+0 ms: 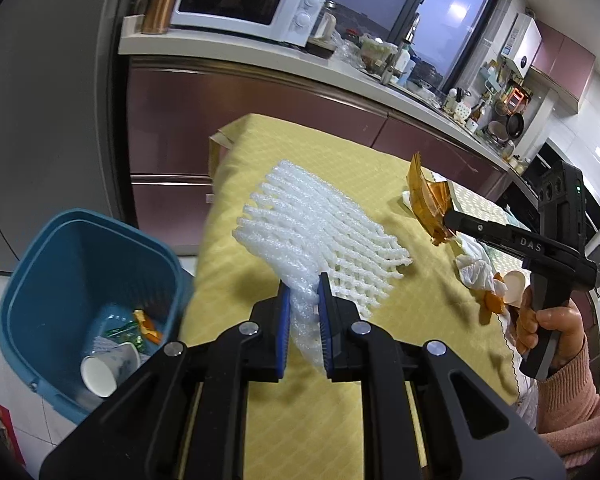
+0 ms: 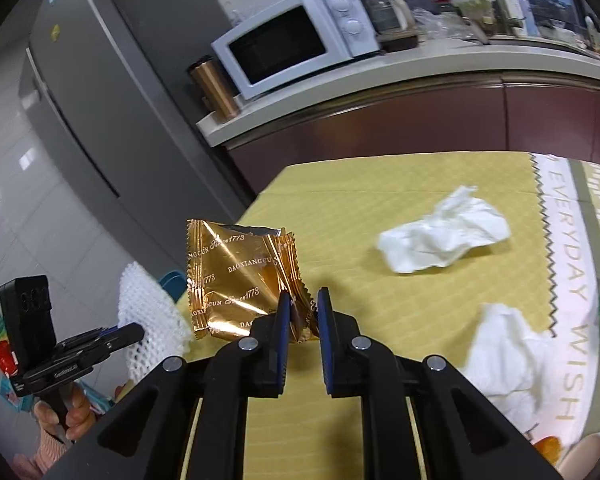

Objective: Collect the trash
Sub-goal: 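Carry the foam net with the left gripper to the blue bin while the right gripper carries the gold packet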

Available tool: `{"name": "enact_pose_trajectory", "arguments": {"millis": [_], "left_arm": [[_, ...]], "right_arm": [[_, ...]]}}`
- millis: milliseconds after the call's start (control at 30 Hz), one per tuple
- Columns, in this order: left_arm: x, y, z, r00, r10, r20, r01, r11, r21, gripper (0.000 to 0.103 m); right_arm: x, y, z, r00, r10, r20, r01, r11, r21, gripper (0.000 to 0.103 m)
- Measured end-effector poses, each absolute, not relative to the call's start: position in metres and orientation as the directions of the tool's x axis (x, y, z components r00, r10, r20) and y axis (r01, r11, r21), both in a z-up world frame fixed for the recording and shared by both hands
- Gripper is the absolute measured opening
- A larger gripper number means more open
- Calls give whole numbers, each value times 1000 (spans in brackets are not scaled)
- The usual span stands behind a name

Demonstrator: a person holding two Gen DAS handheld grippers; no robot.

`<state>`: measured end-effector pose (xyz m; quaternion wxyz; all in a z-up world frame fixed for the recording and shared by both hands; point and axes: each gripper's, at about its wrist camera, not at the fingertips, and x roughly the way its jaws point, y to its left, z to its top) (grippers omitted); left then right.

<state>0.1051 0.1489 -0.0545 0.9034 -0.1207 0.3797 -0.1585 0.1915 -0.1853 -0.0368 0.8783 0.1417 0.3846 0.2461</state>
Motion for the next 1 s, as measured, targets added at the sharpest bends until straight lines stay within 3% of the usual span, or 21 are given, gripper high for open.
{"name": "enact_pose_trajectory", "arguments": {"millis": [1000], "left_arm": [[57, 260, -46, 739, -204, -642, -15, 948, -319, 13]], "right_arm": [[195, -50, -29, 400, 688, -606, -574, 703, 419, 12]]}}
